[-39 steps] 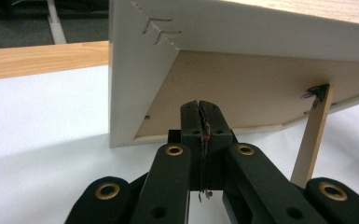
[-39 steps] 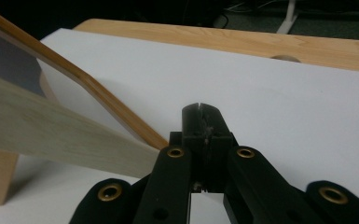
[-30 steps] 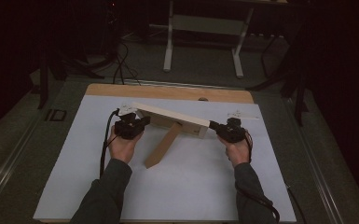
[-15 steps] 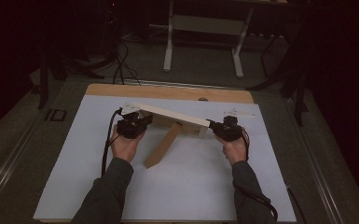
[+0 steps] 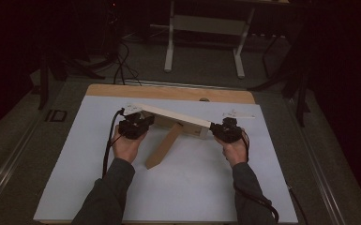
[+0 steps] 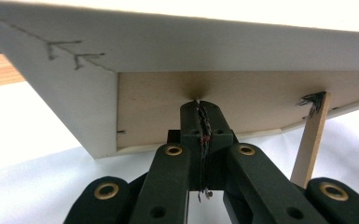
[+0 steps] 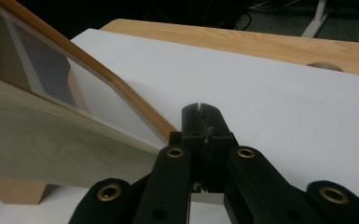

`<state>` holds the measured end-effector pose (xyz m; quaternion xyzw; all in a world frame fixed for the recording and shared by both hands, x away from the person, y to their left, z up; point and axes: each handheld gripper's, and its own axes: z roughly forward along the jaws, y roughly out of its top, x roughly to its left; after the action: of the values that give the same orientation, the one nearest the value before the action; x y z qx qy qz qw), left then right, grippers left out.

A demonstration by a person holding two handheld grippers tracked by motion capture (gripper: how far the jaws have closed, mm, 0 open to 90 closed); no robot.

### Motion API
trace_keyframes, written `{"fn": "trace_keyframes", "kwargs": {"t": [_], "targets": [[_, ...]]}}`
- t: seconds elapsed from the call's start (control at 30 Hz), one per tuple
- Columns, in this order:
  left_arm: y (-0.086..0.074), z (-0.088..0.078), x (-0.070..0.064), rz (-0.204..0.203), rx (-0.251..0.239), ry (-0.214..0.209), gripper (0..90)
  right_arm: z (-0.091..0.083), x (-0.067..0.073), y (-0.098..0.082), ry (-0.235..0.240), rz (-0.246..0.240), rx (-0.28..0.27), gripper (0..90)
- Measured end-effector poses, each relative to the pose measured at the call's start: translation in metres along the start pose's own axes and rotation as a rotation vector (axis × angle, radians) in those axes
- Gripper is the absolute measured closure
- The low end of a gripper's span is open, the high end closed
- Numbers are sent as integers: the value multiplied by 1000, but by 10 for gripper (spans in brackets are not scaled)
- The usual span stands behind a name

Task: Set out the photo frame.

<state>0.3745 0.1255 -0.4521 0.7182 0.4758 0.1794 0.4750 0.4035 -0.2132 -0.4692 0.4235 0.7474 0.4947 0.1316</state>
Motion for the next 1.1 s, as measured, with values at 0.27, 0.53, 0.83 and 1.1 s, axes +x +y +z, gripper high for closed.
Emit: {"fn": "trace_keyframes", "kwargs": {"t": [0.27, 0.53, 0.83, 1.1], "targets": [[3, 3, -4, 18, 12, -2, 900, -2, 1, 0, 9, -17, 4, 894], [6, 7, -10, 38, 29, -6, 900, -4, 3, 0, 18, -26, 4, 894], [9, 9, -19, 54, 32, -25, 900, -4, 5, -2, 24, -28, 4, 895], [12, 9, -26, 73, 33, -38, 899, -5, 6, -2, 29, -32, 7, 895]]}}
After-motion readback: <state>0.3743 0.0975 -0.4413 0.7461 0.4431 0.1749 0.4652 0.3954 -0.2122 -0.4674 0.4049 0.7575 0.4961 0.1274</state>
